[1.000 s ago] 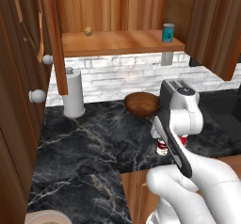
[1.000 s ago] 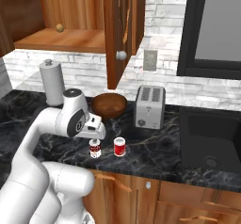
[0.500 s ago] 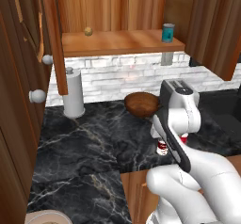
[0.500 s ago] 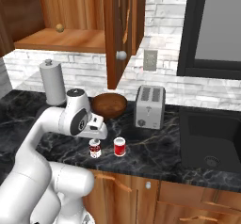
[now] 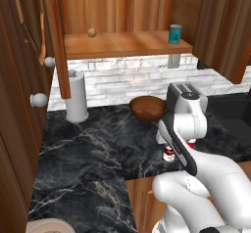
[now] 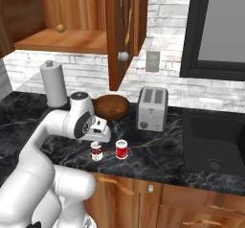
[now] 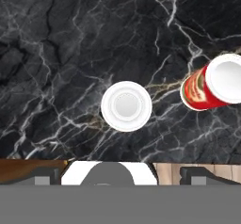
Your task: Pick the cans from the counter and place them in their designated side in the cabinet.
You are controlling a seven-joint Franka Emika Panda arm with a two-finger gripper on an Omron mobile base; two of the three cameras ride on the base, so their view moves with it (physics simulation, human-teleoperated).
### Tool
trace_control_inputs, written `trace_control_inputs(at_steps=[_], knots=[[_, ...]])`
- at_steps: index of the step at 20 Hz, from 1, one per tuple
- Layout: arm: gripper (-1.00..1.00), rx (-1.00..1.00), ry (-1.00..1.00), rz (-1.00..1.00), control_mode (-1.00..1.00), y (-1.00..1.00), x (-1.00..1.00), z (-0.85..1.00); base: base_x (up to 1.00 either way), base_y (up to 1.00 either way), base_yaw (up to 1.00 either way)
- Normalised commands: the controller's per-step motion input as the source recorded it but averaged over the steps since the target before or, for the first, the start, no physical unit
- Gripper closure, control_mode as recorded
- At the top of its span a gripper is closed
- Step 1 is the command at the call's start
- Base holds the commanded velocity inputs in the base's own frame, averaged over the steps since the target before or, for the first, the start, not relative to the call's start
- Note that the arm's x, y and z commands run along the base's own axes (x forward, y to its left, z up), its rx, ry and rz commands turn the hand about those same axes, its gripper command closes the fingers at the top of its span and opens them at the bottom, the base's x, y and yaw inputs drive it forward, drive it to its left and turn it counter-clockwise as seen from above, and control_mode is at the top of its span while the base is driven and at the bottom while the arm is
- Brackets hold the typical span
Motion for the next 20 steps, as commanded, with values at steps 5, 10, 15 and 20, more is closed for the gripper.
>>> trace_control_inputs(at_steps=[5, 10, 15, 20], knots=[[-1.00, 0.00, 0.00, 0.00, -1.00, -0.02, 0.12, -0.12, 0.00, 0.00, 0.00], [-1.00, 0.00, 0.00, 0.00, -1.00, -0.02, 0.11, -0.13, 0.00, 0.00, 0.00], [-1.00, 0.00, 0.00, 0.00, -1.00, -0.02, 0.12, -0.13, 0.00, 0.00, 0.00], [-1.00, 0.00, 0.00, 0.00, -1.00, -0.02, 0.13, -0.12, 0.00, 0.00, 0.00]])
